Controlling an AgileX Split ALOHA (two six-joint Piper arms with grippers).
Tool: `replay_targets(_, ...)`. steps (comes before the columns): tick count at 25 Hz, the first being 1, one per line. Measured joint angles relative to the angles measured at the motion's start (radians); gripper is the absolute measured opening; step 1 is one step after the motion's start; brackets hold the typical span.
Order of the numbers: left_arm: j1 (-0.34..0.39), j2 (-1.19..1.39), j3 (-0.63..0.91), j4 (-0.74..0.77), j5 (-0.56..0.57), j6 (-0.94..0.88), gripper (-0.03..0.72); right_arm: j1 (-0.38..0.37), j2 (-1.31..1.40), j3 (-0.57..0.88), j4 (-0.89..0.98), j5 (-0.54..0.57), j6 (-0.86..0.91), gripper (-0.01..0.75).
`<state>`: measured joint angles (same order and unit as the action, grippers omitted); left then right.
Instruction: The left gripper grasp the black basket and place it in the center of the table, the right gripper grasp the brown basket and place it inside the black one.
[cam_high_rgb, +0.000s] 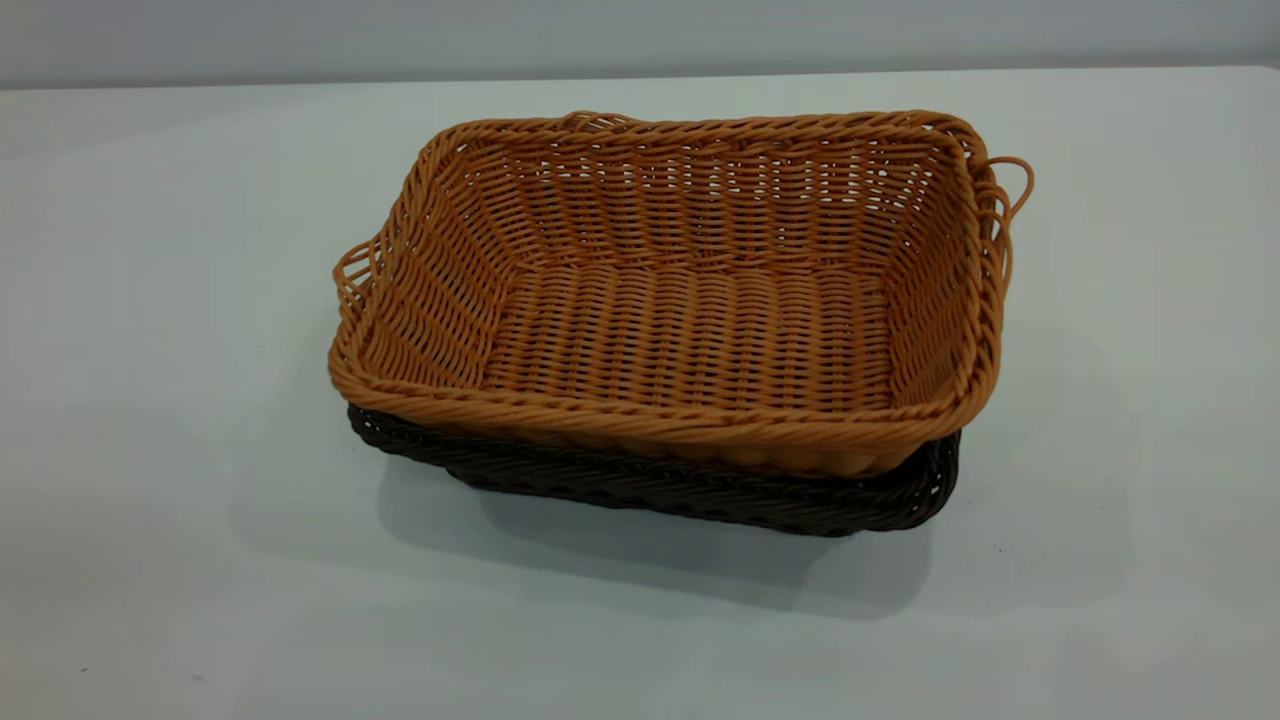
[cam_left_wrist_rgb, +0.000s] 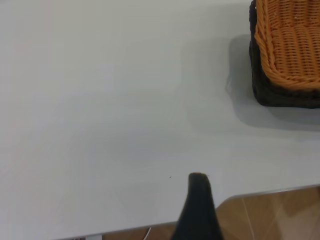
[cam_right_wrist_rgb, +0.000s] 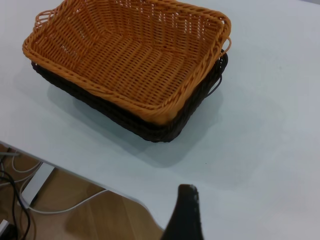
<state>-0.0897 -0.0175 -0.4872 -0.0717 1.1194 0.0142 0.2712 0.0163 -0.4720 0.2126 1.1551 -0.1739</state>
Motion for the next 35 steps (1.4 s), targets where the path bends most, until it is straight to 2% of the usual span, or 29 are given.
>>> replay_targets(6, 0.003, 0.000, 0.000, 0.028, 0.000, -0.001, 0.537, 0.000, 0.000, 0.000, 0.000, 0.000, 0.000, 0.590)
replay_targets(12, 0.067, 0.000, 0.000, 0.072, 0.000, -0.008, 0.537, 0.000, 0.000, 0.000, 0.000, 0.000, 0.000, 0.590)
replay_targets(30, 0.067, 0.000, 0.000, 0.072, 0.000, -0.014, 0.537, 0.000, 0.000, 0.000, 0.000, -0.001, 0.000, 0.590)
replay_targets(32, 0.067, 0.000, 0.000, 0.072, 0.000, -0.014, 0.537, -0.016, -0.004, 0.000, 0.001, -0.001, 0.000, 0.590)
replay_targets(35, 0.067, 0.000, 0.000, 0.072, 0.000, -0.014, 0.537, -0.093, -0.020, 0.000, 0.002, -0.001, 0.000, 0.590)
